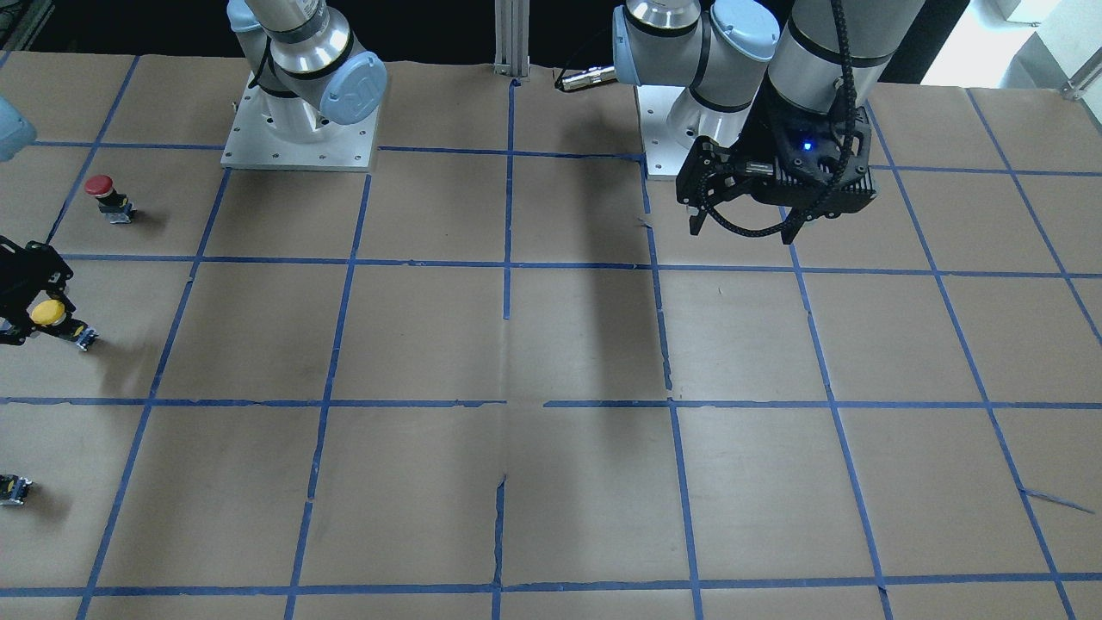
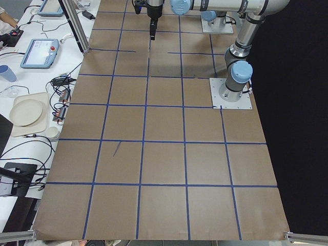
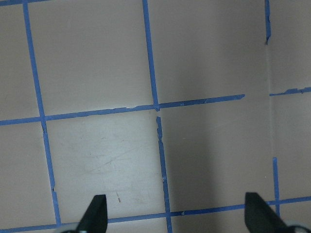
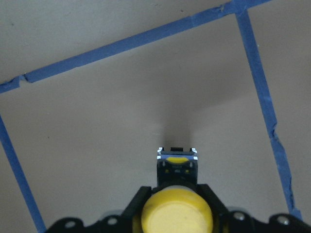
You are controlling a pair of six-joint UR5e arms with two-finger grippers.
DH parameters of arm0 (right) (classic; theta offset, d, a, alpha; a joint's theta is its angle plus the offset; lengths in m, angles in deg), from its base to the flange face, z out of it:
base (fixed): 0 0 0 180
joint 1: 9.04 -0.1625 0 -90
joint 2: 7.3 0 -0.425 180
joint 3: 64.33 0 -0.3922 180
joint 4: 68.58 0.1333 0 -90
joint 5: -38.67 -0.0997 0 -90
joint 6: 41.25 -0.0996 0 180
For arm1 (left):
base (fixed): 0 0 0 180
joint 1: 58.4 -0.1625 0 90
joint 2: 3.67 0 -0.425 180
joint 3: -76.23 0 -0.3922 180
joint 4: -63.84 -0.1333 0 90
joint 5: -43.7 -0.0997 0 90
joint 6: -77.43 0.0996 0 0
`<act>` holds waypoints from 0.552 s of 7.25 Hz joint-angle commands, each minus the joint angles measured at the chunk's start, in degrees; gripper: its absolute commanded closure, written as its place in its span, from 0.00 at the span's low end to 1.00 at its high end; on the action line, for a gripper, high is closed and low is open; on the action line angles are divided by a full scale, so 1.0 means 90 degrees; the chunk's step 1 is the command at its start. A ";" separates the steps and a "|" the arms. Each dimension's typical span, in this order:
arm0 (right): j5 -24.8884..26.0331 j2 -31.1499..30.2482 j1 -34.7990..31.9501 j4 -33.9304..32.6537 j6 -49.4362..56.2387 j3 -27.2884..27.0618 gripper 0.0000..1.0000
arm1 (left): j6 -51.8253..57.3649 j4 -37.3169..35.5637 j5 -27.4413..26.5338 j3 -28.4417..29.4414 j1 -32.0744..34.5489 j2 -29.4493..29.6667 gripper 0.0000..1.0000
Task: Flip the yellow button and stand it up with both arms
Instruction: 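Lower the button upright onto the table with the right gripper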
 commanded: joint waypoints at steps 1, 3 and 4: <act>0.0006 0.0003 0.0000 0.0042 0.0000 -0.0002 0.48 | 0.0000 -0.0001 -0.0008 0.0001 0.0000 0.0002 0.00; -0.0004 0.0003 0.0000 0.0071 -0.0010 -0.0002 0.24 | 0.0000 -0.0001 -0.0008 0.0000 0.0000 0.0002 0.00; -0.0004 -0.0016 0.0000 0.0071 -0.0058 0.0008 0.21 | 0.0000 -0.0001 0.0001 0.0001 0.0000 0.0002 0.00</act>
